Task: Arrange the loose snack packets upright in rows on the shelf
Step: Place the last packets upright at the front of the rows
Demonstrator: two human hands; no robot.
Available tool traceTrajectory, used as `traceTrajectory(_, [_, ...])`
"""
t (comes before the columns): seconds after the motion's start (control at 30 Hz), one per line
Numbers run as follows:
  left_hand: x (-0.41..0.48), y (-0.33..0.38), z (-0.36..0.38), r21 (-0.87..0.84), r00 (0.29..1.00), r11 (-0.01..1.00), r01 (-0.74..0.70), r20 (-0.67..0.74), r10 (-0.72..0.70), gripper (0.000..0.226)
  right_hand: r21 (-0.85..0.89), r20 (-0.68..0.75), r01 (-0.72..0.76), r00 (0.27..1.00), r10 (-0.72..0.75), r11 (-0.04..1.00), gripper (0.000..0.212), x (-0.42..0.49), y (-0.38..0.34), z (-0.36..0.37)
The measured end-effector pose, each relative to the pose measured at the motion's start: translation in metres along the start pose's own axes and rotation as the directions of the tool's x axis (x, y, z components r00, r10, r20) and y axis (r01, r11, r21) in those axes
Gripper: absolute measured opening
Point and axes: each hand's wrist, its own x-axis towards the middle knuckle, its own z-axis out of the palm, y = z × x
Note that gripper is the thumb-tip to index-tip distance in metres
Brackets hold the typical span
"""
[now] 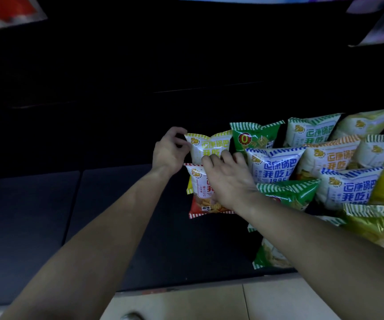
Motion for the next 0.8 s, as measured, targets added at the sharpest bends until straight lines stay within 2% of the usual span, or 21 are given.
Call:
traceTrajectory(0.1, [0.000, 0.006, -0.002, 0.106, 0.998, 0.994, -0.016, -0.057, 0.023, 0.026, -0.005, 0.006, -0.003, 1.000, 0.003, 1.000, 0.095, 0.000, 0.000, -0.001])
traceTrajectory(0.2, [0.002, 0.005, -0.003, 0.167, 0.997, 0.984, -0.059, -0.045, 0.067, 0.028, -0.007, 0.003, -0.006, 1.000, 0.006, 1.000, 0.095, 0.000, -0.001, 0.000])
traceTrajectory(0.4, [0.008, -0.002, -0.002, 0.153, 0.997, 0.985, -0.074, -0.015, 0.078, 0.023, 0.012, -0.020, -0.022, 1.000, 0.022, 1.000, 0.091, 0.001, -0.002, 0.005])
traceTrajectory(0.6, [0.010, -0.001, 0.000, 0.181, 0.991, 0.980, -0.083, -0.092, 0.101, 0.018, 0.018, -0.038, -0.022, 0.999, 0.023, 1.000, 0.091, -0.001, -0.001, 0.006])
traceTrajectory(0.7, [0.013, -0.001, 0.000, 0.197, 0.988, 0.974, -0.115, -0.080, 0.133, 0.021, 0.019, -0.040, -0.019, 0.999, 0.020, 1.000, 0.092, -0.002, -0.002, 0.006])
traceTrajectory(0.8, [0.018, -0.003, -0.001, 0.238, 0.985, 0.962, -0.137, -0.067, 0.157, 0.015, 0.029, -0.046, -0.019, 0.999, 0.020, 0.999, 0.090, -0.005, -0.001, 0.006])
